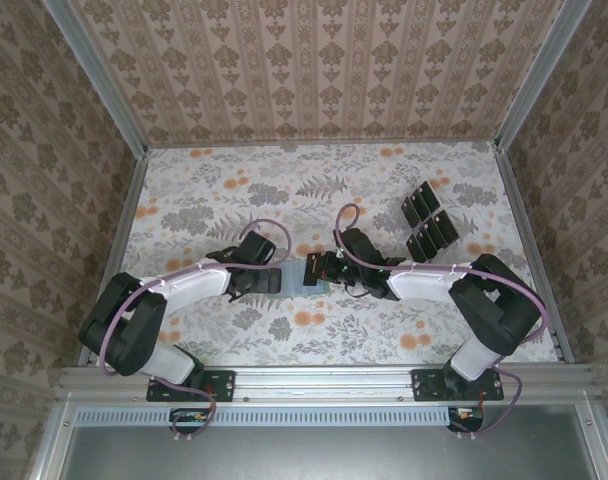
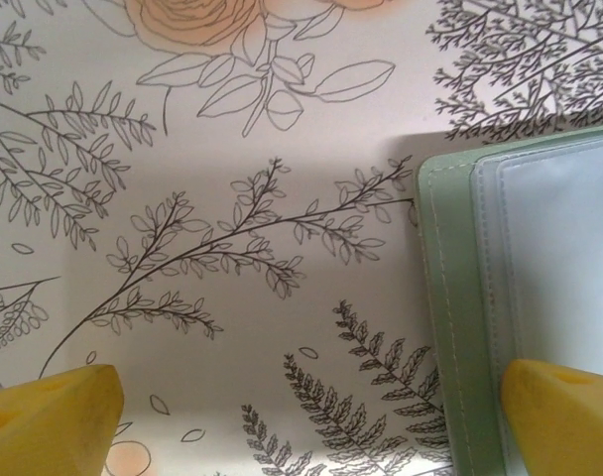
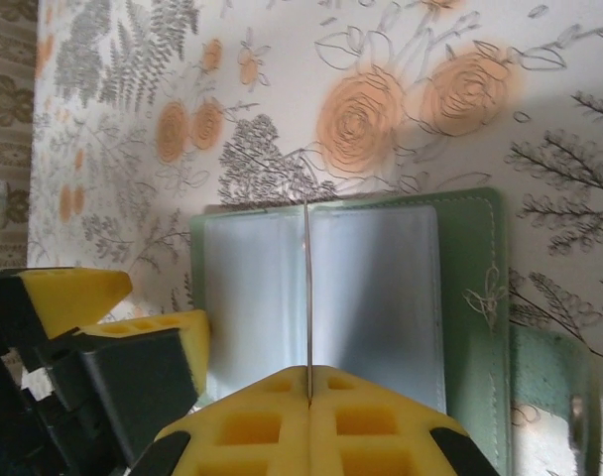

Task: Put the credit cards into the card holder
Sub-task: Insert the credit card into the card slot.

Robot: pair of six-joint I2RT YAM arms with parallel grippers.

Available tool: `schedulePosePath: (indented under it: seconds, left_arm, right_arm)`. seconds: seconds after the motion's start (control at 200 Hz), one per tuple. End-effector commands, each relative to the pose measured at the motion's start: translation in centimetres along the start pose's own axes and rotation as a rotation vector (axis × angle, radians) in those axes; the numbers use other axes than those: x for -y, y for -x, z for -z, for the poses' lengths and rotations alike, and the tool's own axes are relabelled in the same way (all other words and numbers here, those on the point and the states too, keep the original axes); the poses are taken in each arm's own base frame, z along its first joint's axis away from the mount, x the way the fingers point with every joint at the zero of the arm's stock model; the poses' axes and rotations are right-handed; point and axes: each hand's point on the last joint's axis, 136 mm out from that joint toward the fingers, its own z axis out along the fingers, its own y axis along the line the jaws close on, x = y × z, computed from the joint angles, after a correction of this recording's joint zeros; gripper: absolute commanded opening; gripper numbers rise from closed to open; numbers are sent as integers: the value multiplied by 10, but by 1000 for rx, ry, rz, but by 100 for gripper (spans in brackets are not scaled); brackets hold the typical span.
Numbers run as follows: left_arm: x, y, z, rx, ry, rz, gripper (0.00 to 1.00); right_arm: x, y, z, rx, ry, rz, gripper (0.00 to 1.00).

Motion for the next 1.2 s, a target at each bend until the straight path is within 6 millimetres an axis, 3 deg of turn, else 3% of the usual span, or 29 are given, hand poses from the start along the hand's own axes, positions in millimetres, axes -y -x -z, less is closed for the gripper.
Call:
schedulePosePath:
  seconds: [0.0,0.835,1.195]
  left_arm:
    - [-9,-9,-5,-21,48,-31,100]
    - [-11,-12,-7,-25,57,-24,100]
    - [-12,-12,-6,-25,57,-23,100]
  right_arm:
    - [-12,10,1,70,60,3,0]
    - [-6,-9,-25,53,104,-21,0]
    - [-12,-16,-28,25,140,-15,0]
